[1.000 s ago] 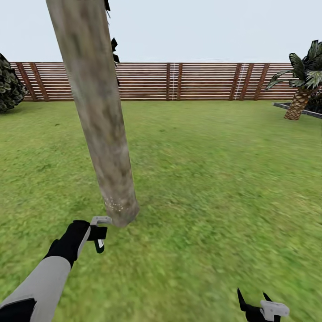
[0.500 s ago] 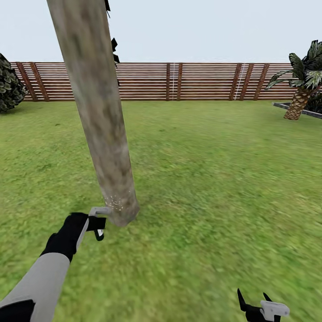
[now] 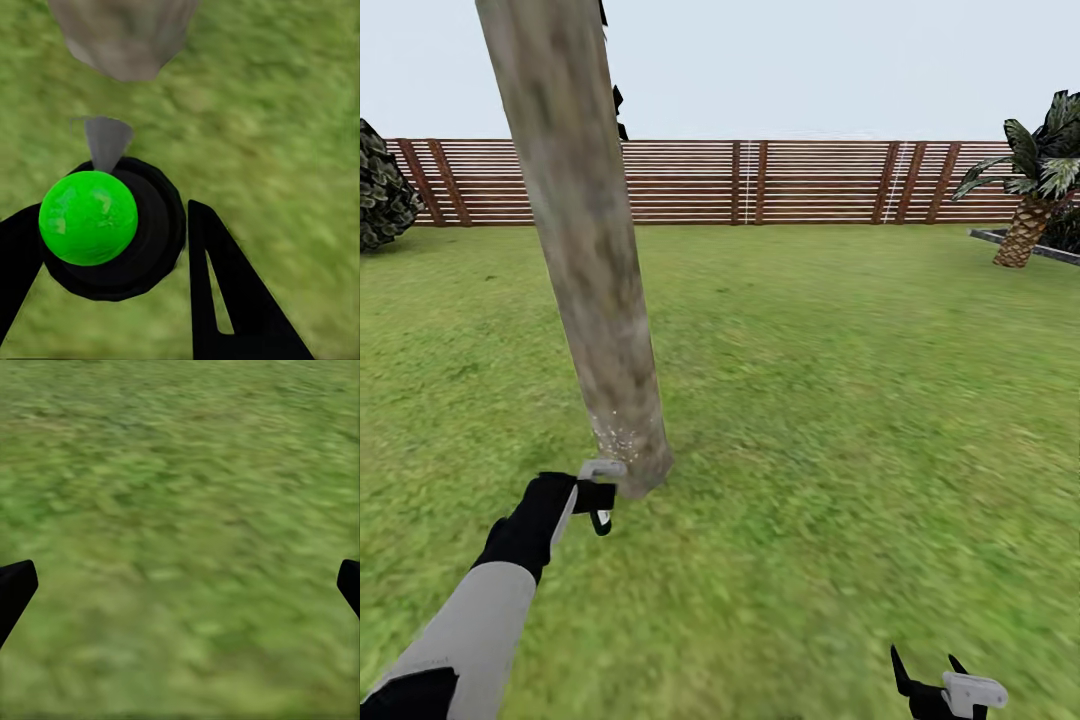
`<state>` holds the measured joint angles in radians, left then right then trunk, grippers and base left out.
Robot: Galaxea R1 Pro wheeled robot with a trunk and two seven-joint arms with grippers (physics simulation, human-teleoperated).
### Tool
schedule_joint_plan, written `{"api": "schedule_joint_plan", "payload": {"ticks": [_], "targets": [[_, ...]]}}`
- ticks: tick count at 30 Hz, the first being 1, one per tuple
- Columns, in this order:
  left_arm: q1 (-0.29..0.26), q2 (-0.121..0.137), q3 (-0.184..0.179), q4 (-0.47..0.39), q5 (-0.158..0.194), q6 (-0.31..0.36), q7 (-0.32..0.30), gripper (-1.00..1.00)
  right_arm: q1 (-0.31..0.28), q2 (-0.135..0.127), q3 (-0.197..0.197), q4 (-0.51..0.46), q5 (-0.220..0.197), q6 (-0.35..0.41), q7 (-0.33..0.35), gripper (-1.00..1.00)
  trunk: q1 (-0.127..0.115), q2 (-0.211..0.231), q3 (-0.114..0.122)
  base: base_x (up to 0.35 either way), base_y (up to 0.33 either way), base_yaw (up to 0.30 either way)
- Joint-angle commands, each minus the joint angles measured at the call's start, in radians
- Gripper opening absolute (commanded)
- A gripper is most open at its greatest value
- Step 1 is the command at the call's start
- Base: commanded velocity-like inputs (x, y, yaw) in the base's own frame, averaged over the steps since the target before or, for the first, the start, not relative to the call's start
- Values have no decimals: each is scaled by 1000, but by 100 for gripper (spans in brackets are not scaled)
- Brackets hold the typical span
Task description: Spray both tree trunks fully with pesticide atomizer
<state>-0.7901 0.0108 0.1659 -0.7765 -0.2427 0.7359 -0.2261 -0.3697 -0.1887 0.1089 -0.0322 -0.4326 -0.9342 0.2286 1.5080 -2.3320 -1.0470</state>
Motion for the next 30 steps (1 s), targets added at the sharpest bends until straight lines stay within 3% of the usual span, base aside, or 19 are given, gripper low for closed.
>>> {"api": "schedule_joint_plan", "payload": {"ticks": [1, 6, 9, 12, 15, 22, 25, 27, 30], "targets": [[0, 18, 3, -4, 4, 0, 0, -100, 0, 0, 0, 0, 0, 0, 0, 100, 0, 0, 0, -2, 0, 0], [-25, 64, 4, -12, 10, 44, -2, -100, 0, 0, 0, 0, 0, 0, 0, 100, 0, 0, 0, 0, 0, 0], [-27, 42, -4, -53, 11, 108, -4, -100, 0, 0, 0, 0, 0, 0, 0, 100, 0, 0, 0, 0, 0, 0], [-26, 2, -5, -116, 11, 134, -5, -100, 0, 0, 0, 0, 0, 0, 0, 100, 0, 0, 0, 0, 0, 0], [-20, -3, -6, -144, 11, 158, -6, -100, 0, 0, 0, 0, 0, 0, 0, 100, 0, 0, 0, 0, 0, 0], [-22, 18, -3, -161, 11, 172, -7, -100, 0, 0, 0, 0, 0, 0, 0, 100, 0, 0, 0, -173, 54, 0], [-28, -4, -15, -161, 11, 172, -7, -100, 0, 0, 0, 0, 0, 0, 0, 100, 0, 0, 0, -10, 3, 0], [-31, -49, -53, -174, 10, 175, -7, -100, 0, 0, 0, 0, 0, 0, 0, 100, 0, 0, 0, -1, 0, 0], [-31, -46, -51, -225, 13, 216, -9, -100, 0, 0, 0, 0, 0, 0, 0, 100, 0, 0, 0, 0, 0, 0]]}}
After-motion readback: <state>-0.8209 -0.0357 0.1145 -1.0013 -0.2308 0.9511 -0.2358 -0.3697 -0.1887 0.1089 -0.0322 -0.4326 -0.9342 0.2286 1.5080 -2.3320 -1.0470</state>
